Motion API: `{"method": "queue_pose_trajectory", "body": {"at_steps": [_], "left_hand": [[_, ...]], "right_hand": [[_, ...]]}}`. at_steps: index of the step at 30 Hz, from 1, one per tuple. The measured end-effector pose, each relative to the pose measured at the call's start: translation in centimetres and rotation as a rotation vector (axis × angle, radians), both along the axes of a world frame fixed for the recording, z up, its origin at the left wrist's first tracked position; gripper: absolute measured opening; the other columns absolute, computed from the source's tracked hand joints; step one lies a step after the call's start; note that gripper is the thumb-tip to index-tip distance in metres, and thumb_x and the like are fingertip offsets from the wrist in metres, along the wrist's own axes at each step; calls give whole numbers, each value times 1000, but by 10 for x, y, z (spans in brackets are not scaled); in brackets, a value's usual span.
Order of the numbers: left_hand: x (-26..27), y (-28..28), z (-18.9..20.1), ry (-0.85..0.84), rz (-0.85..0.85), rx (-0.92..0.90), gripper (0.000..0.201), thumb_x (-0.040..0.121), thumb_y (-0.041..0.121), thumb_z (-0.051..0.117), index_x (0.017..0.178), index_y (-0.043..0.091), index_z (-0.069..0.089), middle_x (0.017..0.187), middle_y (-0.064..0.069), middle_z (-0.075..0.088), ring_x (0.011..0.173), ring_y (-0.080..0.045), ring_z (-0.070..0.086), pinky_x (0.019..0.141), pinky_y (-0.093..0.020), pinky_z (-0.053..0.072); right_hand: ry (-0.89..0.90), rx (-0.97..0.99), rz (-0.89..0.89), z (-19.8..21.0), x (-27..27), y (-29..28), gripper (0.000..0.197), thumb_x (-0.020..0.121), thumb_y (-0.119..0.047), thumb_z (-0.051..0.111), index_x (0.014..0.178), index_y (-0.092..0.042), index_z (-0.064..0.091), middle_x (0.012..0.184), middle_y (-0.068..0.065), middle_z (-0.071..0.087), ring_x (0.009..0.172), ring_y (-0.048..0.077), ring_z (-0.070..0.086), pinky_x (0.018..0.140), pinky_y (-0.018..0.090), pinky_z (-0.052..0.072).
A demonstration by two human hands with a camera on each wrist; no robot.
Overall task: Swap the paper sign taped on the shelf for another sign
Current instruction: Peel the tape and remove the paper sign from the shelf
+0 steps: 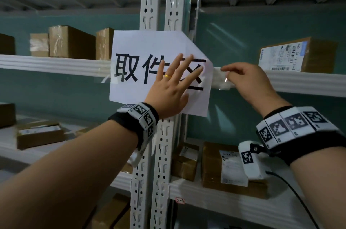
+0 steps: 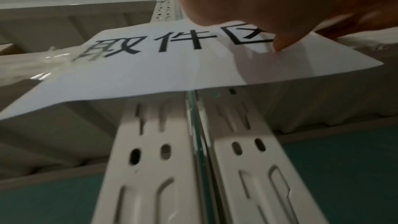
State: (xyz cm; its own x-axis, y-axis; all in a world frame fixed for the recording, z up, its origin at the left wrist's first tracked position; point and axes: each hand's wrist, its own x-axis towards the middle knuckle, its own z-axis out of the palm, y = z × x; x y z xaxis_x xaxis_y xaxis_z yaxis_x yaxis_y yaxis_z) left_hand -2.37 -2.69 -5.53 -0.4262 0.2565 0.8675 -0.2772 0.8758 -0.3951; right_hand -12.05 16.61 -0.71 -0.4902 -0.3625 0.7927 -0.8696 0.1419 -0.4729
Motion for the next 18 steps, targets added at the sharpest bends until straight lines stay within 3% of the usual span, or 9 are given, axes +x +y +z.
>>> {"method": "queue_pose_trajectory", "body": {"at_steps": [5,9,12,15,18], "left_hand": [[15,-19,-10,-44,89,228,73,89,41,48,149,31,6,160,-9,11,148,-29,8,117,-56,14],[26,-29,-8,-26,108,296,63,91,38,47,148,27,23,158,-6,18,147,-26,15,118,-51,16],[31,-33,-4,-15,110,297,58,91,38,46,146,26,30,156,-4,26,145,-25,23,117,-50,21],[37,-42,-1,47,90,346,55,91,37,46,143,24,35,152,-2,32,141,-23,29,116,-45,24],[49,-59,2,115,88,430,50,91,36,46,139,23,40,147,-1,38,137,-22,34,114,-42,26]], "right_hand": [[32,17,-28,2,6,1,27,90,-11,48,101,-17,72,99,5,69,91,28,61,80,33,47],[1,24,-77,3,13,-6,23,91,-22,49,95,-20,72,93,0,67,87,19,57,77,31,44],[18,36,-122,4,20,-15,20,82,-34,54,89,-23,70,100,1,67,95,23,60,88,42,49],[5,33,-147,3,26,-25,27,77,-38,56,91,-18,69,103,8,65,94,28,61,86,41,51],[-15,7,-162,4,34,-32,27,87,-28,51,89,-5,63,92,15,64,84,33,57,73,35,45]]}}
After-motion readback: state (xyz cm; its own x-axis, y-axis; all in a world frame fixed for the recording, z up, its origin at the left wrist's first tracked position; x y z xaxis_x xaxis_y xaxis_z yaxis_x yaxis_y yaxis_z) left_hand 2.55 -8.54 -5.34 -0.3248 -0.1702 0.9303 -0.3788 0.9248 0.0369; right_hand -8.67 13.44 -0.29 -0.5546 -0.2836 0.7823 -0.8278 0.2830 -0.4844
